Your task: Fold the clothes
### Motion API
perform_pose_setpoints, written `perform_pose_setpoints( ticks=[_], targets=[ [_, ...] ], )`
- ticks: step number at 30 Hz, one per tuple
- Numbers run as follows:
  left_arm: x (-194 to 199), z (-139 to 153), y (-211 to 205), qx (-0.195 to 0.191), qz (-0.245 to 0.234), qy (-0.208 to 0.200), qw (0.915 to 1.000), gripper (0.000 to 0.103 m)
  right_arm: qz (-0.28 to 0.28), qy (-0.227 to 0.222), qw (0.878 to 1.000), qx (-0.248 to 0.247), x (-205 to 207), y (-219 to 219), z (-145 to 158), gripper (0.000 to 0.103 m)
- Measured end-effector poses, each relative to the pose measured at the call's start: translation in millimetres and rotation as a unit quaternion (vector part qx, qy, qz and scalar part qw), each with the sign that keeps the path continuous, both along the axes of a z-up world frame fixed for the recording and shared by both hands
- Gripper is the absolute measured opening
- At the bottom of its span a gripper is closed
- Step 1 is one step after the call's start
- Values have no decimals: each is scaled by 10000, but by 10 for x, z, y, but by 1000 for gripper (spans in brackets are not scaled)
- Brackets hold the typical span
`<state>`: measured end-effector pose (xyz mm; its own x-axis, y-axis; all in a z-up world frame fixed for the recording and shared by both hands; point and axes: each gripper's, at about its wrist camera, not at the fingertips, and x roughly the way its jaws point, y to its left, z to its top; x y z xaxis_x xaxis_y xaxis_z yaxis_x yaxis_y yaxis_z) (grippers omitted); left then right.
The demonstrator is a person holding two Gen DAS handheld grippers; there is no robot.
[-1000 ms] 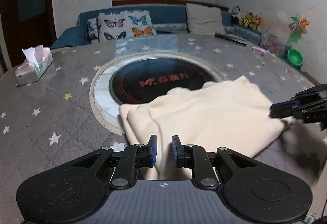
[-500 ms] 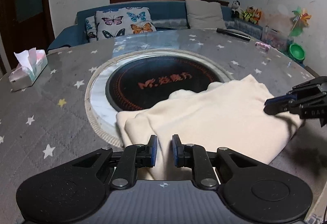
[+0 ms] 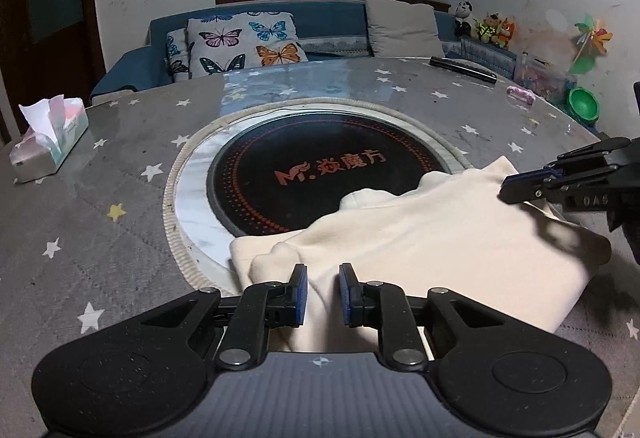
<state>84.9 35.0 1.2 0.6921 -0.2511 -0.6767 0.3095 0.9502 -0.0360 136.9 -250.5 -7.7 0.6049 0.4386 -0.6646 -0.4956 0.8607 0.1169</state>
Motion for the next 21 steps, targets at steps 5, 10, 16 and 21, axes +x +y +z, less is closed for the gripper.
perform_pose_setpoints(
  ticks=[5,10,16,21],
  targets=[
    [75,-5,27,-15,105,23,9999,20,-98,-55,9999,-61,43,-11,24,7],
    [135,-21,85,-98,146,75,9998,20,70,-84,9999,-132,-14,84,96,8],
    [174,15,266,-392,415,140,9983,20,629,-312,9972,-245,-262,337,326,10],
    [116,152,487,-577,817,116,9949,25,1628,-442,9848,-410,-587,800,366,14]
  ],
)
